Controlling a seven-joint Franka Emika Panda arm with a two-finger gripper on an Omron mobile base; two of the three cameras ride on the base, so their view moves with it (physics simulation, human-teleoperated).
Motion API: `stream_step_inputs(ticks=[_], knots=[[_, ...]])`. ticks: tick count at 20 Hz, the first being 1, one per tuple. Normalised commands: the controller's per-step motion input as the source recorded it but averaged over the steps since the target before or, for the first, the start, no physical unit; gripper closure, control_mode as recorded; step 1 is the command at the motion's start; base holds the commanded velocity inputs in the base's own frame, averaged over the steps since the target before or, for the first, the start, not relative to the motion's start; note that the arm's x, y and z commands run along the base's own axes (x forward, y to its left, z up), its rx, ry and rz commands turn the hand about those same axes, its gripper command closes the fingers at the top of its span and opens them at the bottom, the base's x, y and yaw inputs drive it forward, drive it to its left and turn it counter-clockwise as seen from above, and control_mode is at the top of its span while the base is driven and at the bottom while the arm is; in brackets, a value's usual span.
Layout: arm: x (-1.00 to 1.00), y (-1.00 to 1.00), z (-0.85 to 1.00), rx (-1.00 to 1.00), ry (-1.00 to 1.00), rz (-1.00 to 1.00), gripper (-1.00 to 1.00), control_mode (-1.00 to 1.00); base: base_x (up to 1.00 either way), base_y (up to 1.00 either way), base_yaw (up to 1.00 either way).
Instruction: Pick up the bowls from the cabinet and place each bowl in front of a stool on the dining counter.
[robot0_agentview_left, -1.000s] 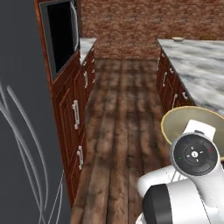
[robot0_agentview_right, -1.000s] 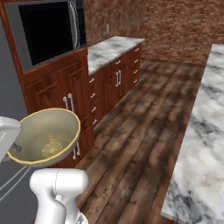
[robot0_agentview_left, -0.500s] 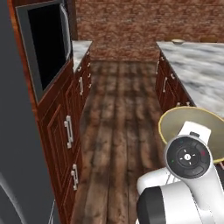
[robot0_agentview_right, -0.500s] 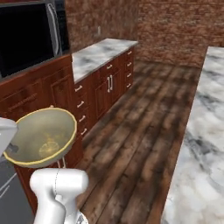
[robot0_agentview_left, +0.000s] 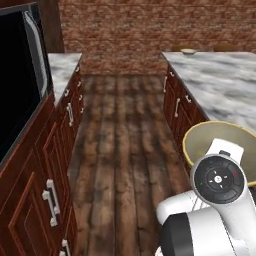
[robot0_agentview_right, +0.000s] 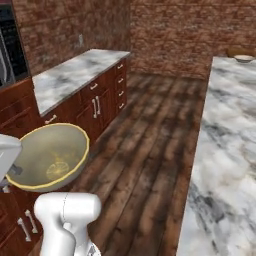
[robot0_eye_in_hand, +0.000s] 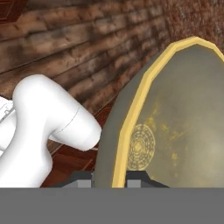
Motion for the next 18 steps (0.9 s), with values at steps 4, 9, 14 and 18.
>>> stream_step_inputs(ticks=[4, 9, 14, 18], knots=[[0.00, 0.00, 0.00, 0.00, 0.00, 0.00, 1.00, 1.00, 1.00, 0.12, -0.23], [0.00, 0.00, 0.00, 0.00, 0.00, 0.00, 1.00, 1.00, 1.00, 0.51, -0.12], [0.00, 0.00, 0.00, 0.00, 0.00, 0.00, 1.00, 1.00, 1.00, 0.12, -0.04], [0.00, 0.00, 0.00, 0.00, 0.00, 0.00, 1.00, 1.00, 1.00, -0.02, -0.01]])
